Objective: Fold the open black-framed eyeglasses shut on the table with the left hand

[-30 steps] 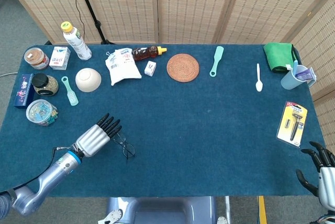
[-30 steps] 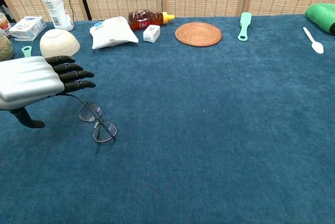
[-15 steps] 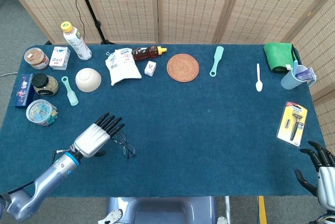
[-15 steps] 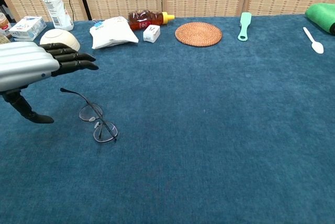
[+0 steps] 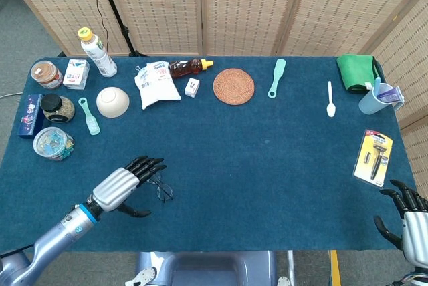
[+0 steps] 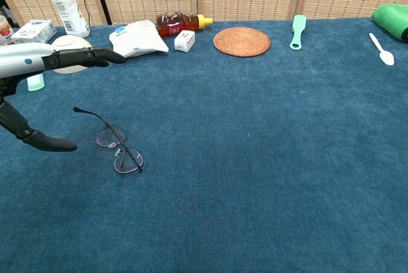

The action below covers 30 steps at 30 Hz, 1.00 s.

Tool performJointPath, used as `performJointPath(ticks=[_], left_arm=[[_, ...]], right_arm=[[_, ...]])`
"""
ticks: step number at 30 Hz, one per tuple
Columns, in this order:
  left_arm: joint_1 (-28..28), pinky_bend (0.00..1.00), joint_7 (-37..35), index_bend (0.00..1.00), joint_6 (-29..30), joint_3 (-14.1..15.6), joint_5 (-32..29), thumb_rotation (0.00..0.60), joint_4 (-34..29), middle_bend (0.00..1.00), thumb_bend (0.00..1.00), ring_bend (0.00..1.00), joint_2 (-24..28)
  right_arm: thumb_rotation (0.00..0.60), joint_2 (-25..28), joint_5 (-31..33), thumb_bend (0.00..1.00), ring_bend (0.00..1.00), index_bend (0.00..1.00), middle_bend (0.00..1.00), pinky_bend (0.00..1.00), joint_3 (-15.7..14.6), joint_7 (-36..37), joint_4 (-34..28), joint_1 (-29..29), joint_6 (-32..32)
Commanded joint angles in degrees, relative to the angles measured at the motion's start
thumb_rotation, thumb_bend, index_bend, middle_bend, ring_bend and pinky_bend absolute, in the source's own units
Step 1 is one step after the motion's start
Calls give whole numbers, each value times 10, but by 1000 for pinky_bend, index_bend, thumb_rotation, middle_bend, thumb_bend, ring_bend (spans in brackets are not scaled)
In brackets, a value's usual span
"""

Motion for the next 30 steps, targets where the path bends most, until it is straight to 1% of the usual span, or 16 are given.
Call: performJointPath(ticks=[1,5,10,14,18,23,26,30], left_arm=[[-15,0,-155,0,0,31,30,461,-10,0,145,0,11],[-30,0,-270,0,-19,44,27,458,-3,0,145,0,7],[-57,0,-403,0,-48,56,29,459,31,0,146,0,-6],[-80,0,-518,0,-54,69,50,461,85,0,145,0,-28],[-92,0,-605,0,-36,84,77,461,141,0,144,0,-52],[-102,0,-693,0,-7,101,100,465,201,0,145,0,-79],[-105,0,-725,0,11,112,113,464,238,0,145,0,-95],[-106,0,-750,0,31,121,119,462,270,0,145,0,-111]], right_arm=[[600,0,1,274,259,327,208,363,0,1,1,0,0],[600,0,1,273,259,327,208,363,0,1,2,0,0],[600,1,2,273,259,328,208,363,0,2,3,-2,1],[600,2,3,274,259,328,208,363,-1,2,3,-3,1],[600,3,4,273,259,329,208,363,0,1,2,-4,2],[600,4,6,273,259,330,208,363,0,0,1,-4,1],[600,5,7,273,259,330,208,363,0,-1,0,-4,2],[600,6,6,273,259,330,208,363,0,-3,-2,-5,2]])
